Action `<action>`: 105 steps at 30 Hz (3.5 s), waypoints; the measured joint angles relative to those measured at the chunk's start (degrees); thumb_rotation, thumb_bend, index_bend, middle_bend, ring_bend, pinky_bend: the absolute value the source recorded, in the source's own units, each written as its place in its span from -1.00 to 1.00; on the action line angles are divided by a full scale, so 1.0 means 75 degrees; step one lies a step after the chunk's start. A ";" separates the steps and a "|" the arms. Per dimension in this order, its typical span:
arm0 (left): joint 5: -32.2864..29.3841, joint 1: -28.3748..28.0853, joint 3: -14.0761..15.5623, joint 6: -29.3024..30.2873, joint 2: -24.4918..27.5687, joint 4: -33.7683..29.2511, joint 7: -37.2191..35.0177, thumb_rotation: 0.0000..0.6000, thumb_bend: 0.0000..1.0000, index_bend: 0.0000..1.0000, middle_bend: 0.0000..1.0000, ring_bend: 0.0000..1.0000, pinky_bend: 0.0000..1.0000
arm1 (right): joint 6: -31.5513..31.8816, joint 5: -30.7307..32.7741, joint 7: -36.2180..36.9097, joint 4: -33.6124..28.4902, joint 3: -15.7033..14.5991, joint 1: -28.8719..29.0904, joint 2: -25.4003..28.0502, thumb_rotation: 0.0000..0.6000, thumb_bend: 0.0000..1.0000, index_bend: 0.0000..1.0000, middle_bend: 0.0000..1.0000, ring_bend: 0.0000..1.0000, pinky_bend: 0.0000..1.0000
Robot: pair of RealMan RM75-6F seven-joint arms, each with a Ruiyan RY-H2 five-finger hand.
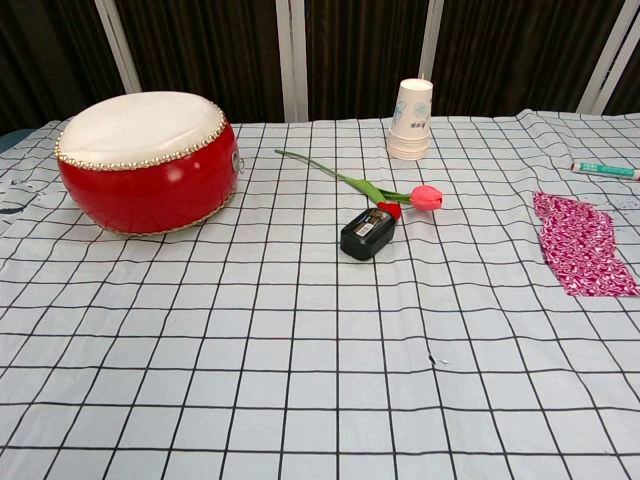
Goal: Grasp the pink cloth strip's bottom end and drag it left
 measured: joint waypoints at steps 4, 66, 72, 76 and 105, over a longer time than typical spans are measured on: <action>-0.0016 0.0003 0.0005 -0.0009 0.0005 -0.0026 0.0023 1.00 -0.51 -0.76 -0.99 -1.00 -0.96 | 0.0000 -0.0048 0.0013 0.0029 -0.0011 0.0008 -0.0012 1.00 -0.12 -1.00 -0.88 -0.78 -0.80; -0.0032 -0.0150 0.0005 -0.0213 -0.0190 -0.0067 0.0472 1.00 -0.51 -0.76 -0.99 -1.00 -0.96 | -0.2940 0.1261 -0.2191 0.0468 0.0153 0.1547 -0.0617 1.00 0.20 -0.67 0.57 0.43 -0.12; -0.0057 -0.0157 -0.0006 -0.0216 -0.0193 -0.0062 0.0482 1.00 -0.51 -0.76 -0.99 -1.00 -0.96 | -0.3313 0.1652 -0.2896 0.0594 0.0180 0.1823 -0.0884 1.00 0.30 -0.67 0.60 0.45 -0.11; -0.0071 -0.0160 -0.0009 -0.0220 -0.0200 -0.0059 0.0497 1.00 -0.51 -0.76 -0.99 -1.00 -0.96 | -0.3455 0.1836 -0.3223 0.0623 0.0218 0.1987 -0.1032 1.00 0.31 -0.67 0.60 0.46 -0.08; -0.0229 -0.0179 -0.0053 -0.0235 -0.0235 -0.0057 0.0611 1.00 -0.51 -0.76 -0.99 -1.00 -0.96 | -0.4489 0.3743 -0.4982 0.0609 0.0483 0.3266 -0.1788 1.00 0.33 -0.64 0.61 0.47 -0.04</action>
